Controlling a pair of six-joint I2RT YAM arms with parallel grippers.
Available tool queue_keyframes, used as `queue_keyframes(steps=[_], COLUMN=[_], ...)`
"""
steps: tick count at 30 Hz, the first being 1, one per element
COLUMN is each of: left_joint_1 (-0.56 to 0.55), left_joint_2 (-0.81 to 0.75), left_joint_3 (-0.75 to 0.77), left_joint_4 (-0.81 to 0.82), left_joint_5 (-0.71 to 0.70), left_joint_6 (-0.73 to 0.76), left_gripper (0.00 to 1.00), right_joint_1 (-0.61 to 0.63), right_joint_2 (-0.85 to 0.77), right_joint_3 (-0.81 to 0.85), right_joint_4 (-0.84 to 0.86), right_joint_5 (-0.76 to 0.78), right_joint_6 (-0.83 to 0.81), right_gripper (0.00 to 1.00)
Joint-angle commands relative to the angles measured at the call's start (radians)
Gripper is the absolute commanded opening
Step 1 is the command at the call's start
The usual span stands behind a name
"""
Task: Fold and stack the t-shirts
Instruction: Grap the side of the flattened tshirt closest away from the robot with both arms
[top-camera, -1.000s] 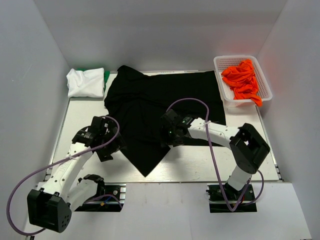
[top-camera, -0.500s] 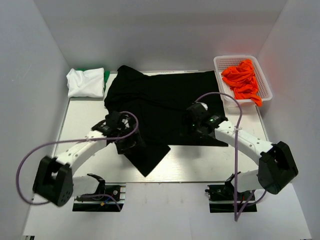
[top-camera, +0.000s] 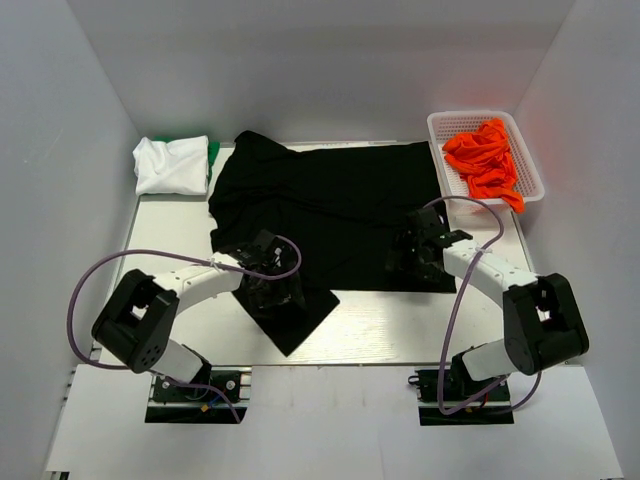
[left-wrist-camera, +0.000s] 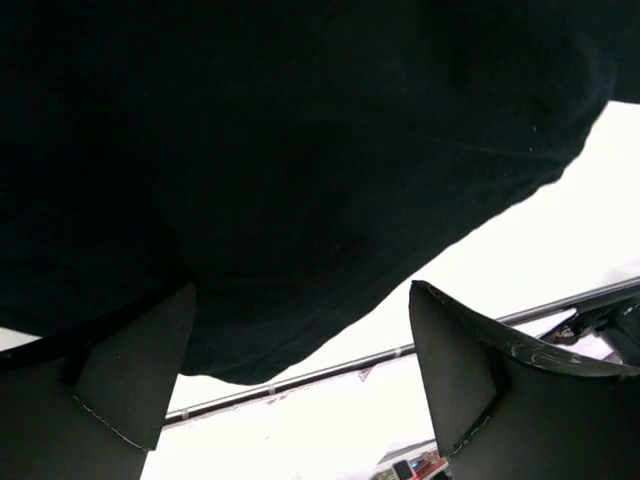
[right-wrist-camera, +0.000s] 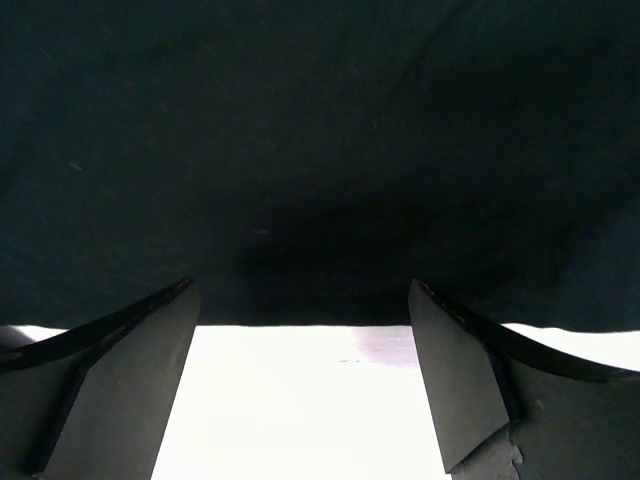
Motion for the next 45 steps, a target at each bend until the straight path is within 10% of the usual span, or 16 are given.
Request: queue_keyframes(steps=[1,17,24,35,45], left_joint_1=[-0.003,0.000,-0.041,-0.210,-0.228], left_joint_2=[0.043,-0.171,-0.320,-0.052,-0.007], left_joint_3=[-0.077,0.159,-0.087,-0.053,-0.135], left_joint_4=[-0.133,-0.544,-0.391,-0.298,-0.267], left_joint_5=[-0.129,-0.324,-0.028,-0.086,-0.126], left_joint_6=[-0.028,-0.096,-0.162,-0.174,-0.228], left_gripper=[0.99,0.99,0.99,0.94,0.36], right_joint_1=[-0.010,-0.018,-0.070,-0.179,-0.266], right_joint_2=[0.009,-0.192,-0.252,-0.315,-0.353], right_joint_3=[-0.055,-0.094,-0.084,-0.140,-0.146], right_joint_4=[0.060,0.015,-0.040,-0.072,-0.152], right_joint_5=[-0.070,-0.184,-0.087,-0.144,-0.081], right_joint_6=[-0.028,-0.071,0.012,0.003,-0.044], right_gripper=[0.90,0.90,0.90,0.90,0.90])
